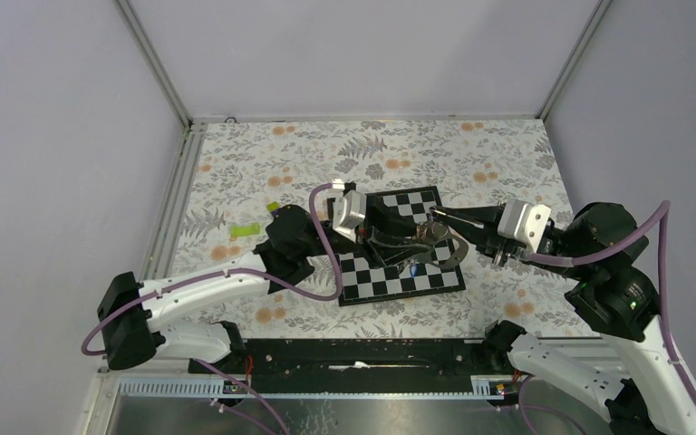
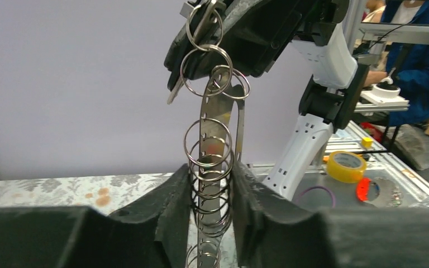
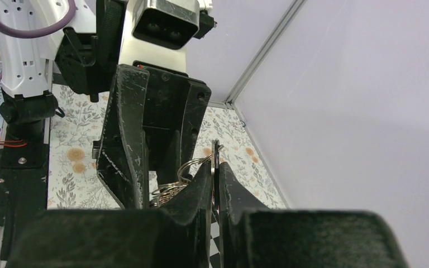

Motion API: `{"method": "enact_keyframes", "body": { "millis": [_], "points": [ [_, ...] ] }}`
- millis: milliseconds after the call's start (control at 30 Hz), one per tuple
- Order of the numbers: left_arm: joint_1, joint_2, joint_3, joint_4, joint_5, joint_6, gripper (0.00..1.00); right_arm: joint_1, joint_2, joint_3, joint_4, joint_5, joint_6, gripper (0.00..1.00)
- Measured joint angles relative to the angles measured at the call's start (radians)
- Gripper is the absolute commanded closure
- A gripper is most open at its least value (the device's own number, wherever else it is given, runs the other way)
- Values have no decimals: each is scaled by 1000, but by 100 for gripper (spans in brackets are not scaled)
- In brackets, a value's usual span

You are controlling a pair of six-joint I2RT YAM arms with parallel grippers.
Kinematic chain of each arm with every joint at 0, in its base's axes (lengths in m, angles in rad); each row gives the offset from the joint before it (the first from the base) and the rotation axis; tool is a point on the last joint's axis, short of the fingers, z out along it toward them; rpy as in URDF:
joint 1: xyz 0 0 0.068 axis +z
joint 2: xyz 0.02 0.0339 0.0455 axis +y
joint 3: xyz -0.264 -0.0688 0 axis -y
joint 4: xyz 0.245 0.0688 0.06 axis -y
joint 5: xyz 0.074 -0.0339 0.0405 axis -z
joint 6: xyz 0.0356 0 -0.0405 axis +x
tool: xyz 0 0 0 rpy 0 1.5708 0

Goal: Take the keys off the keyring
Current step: Remove the key from the keyring.

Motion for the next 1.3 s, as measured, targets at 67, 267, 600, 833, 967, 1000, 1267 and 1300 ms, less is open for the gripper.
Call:
{"method": "enact_keyframes", "body": {
  "millis": [67, 267, 600, 833, 967, 1000, 1267, 1300],
  "points": [
    [0, 6, 0, -2, 9, -5, 84, 0, -1, 0, 0, 1, 0, 100],
    [0, 3, 3, -15, 23, -10, 100, 0, -6, 0, -8, 12, -13, 100],
    [0, -32, 172, -422, -1, 117, 100, 0, -31, 0, -47, 79, -92, 100],
    [0, -17, 424, -870, -63, 245, 100, 0, -31, 0, -66, 121, -151, 100],
    [0, 25, 541, -1056, -82, 300, 100, 0, -33, 0, -87, 134, -166, 100],
    [0, 35, 553, -1078, -86, 308, 100, 0, -33, 0, -87, 134, -167, 100],
    [-1, 126, 617, -1199, -86, 348, 100, 0, -21, 0, -147, 123, -188, 100],
    [-1, 129, 618, -1209, -86, 349, 100, 0, -18, 0, -153, 122, -192, 100]
  ]
}}
